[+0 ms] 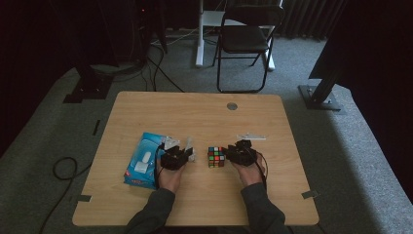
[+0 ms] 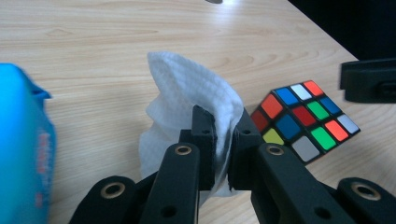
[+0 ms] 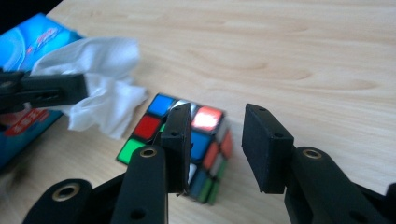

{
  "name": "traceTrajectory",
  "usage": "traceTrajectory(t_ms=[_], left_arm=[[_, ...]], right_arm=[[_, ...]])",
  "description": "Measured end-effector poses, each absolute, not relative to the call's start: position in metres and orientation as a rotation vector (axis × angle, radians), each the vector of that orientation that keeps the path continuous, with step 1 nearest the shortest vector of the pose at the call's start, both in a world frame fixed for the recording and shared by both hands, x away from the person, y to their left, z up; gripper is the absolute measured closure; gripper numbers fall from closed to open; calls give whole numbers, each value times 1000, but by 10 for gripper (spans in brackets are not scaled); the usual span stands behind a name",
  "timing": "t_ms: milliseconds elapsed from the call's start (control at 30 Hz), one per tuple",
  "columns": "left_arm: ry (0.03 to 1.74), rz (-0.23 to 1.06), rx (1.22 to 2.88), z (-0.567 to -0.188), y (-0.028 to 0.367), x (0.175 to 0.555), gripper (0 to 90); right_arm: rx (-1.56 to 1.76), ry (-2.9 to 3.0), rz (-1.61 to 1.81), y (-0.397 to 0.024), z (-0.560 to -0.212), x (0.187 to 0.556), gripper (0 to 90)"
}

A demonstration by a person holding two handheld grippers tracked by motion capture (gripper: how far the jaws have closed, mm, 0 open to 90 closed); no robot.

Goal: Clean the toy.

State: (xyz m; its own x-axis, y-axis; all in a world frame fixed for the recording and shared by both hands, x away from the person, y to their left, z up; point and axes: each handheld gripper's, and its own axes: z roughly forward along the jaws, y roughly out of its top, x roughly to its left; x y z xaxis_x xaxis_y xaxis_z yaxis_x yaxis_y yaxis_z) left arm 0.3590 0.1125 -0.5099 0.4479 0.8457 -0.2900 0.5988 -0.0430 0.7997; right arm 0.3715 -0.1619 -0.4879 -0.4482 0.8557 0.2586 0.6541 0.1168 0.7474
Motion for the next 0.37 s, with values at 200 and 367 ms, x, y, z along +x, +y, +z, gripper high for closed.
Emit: traceTrajectory(t_ms=[200, 367], left_arm=[[1241, 330, 1735, -509, 114, 358, 839], [1243, 331, 1733, -508, 114, 358, 840]], right_arm=[[1533, 2091, 1237, -176, -484, 373, 621], [1563, 2080, 1216, -183, -489, 376, 613]])
